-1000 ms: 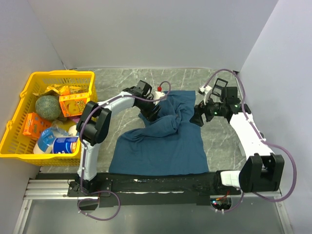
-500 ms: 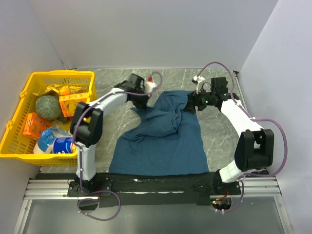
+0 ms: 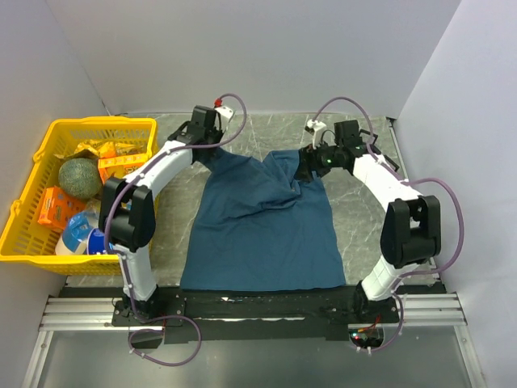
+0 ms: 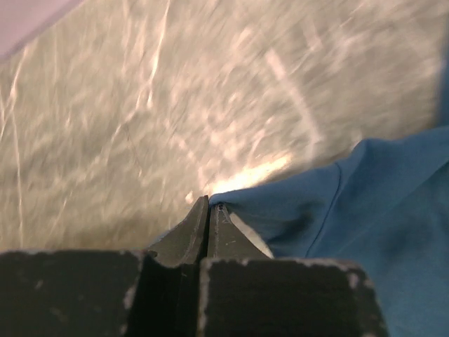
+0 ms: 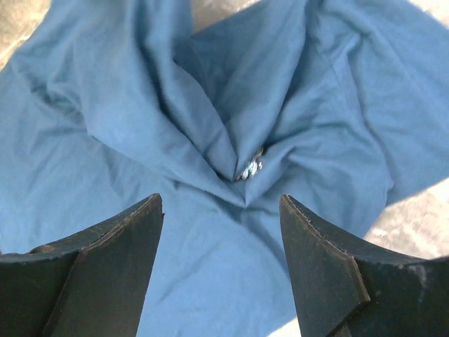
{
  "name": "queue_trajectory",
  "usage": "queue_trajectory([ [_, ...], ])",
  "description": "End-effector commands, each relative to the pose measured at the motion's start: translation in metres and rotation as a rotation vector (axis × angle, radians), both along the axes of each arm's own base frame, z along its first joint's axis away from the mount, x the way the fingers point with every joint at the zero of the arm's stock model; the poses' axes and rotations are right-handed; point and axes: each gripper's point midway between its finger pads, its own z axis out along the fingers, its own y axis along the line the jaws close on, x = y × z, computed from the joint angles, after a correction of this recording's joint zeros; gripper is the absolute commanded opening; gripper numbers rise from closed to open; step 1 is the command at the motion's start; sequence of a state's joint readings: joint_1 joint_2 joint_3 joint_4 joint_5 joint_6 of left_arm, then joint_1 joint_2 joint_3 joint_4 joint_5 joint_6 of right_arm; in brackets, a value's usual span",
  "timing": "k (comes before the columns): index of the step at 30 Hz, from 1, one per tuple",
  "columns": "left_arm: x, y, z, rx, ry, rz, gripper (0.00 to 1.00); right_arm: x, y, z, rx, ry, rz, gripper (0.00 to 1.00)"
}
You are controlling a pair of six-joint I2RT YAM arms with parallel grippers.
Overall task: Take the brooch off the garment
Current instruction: Adjust the clothes at the center of the board.
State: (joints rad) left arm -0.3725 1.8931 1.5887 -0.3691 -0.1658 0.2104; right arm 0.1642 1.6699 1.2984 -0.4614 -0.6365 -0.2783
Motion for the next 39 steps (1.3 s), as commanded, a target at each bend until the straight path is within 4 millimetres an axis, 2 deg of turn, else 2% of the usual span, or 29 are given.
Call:
queue_trajectory([
  [1, 0.002, 0.028, -0.014, 0.102, 0.019, 0.166, 0.18, 0.026, 0.006, 0.009, -0.039, -0.049, -0.047, 0.74],
  [3, 0.001, 0.026, -0.009, 0.079, 0.016, 0.162, 0.35, 0.036, 0.002, 0.003, -0.072, -0.041, -0.087, 0.74],
  [4, 0.000, 0.024, -0.006, 0.072, 0.011, 0.156, 0.53, 0.039, 0.001, -0.006, -0.081, -0.019, -0.095, 0.74],
  [6, -0.002, 0.013, 0.006, 0.013, 0.003, 0.111, 0.68, 0.048, -0.004, -0.011, -0.111, -0.011, -0.138, 0.74],
  [7, -0.004, 0.007, 0.009, -0.013, 0.005, 0.086, 0.79, 0.052, -0.005, -0.019, -0.122, 0.007, -0.148, 0.74],
  [10, -0.015, -0.019, 0.025, -0.122, 0.014, -0.028, 0.92, 0.060, -0.007, -0.030, -0.163, 0.028, -0.182, 0.74],
  [13, -0.032, -0.049, 0.028, -0.186, 0.041, -0.143, 0.99, 0.066, -0.008, -0.043, -0.220, 0.041, -0.216, 0.74],
  [14, -0.036, -0.055, 0.028, -0.195, 0.045, -0.173, 0.96, 0.067, -0.006, -0.046, -0.233, 0.044, -0.217, 0.73],
  [19, -0.060, -0.088, 0.016, -0.237, 0.101, -0.289, 0.96, 0.083, -0.006, -0.058, -0.325, 0.014, -0.256, 0.67],
  [21, -0.065, -0.095, 0.013, -0.253, 0.124, -0.312, 0.96, 0.092, -0.005, -0.056, -0.343, -0.005, -0.265, 0.66],
  [22, -0.067, -0.096, 0.011, -0.257, 0.133, -0.320, 0.96, 0.093, -0.006, -0.065, -0.361, 0.013, -0.268, 0.66],
  [24, -0.073, -0.103, 0.005, -0.265, 0.152, -0.347, 0.96, 0.101, -0.006, -0.064, -0.375, -0.001, -0.276, 0.66],
  [26, -0.080, -0.109, -0.002, -0.263, 0.174, -0.372, 0.96, 0.106, -0.007, -0.072, -0.398, 0.003, -0.281, 0.66],
  [27, -0.083, -0.111, -0.006, -0.262, 0.184, -0.382, 0.96, 0.111, -0.006, -0.068, -0.398, -0.012, -0.284, 0.66],
  [28, -0.089, -0.115, -0.013, -0.258, 0.203, -0.394, 0.96, 0.112, -0.006, -0.076, -0.414, 0.007, -0.280, 0.66],
  [32, -0.103, -0.120, -0.033, -0.241, 0.256, -0.418, 0.96, 0.120, -0.006, -0.077, -0.429, 0.012, -0.287, 0.66],
  [36, -0.111, -0.120, -0.046, -0.228, 0.291, -0.427, 0.96, 0.118, -0.002, -0.083, -0.444, 0.038, -0.263, 0.63],
  [39, -0.116, -0.118, -0.052, -0.216, 0.316, -0.430, 0.96, 0.115, 0.001, -0.086, -0.447, 0.053, -0.240, 0.52],
])
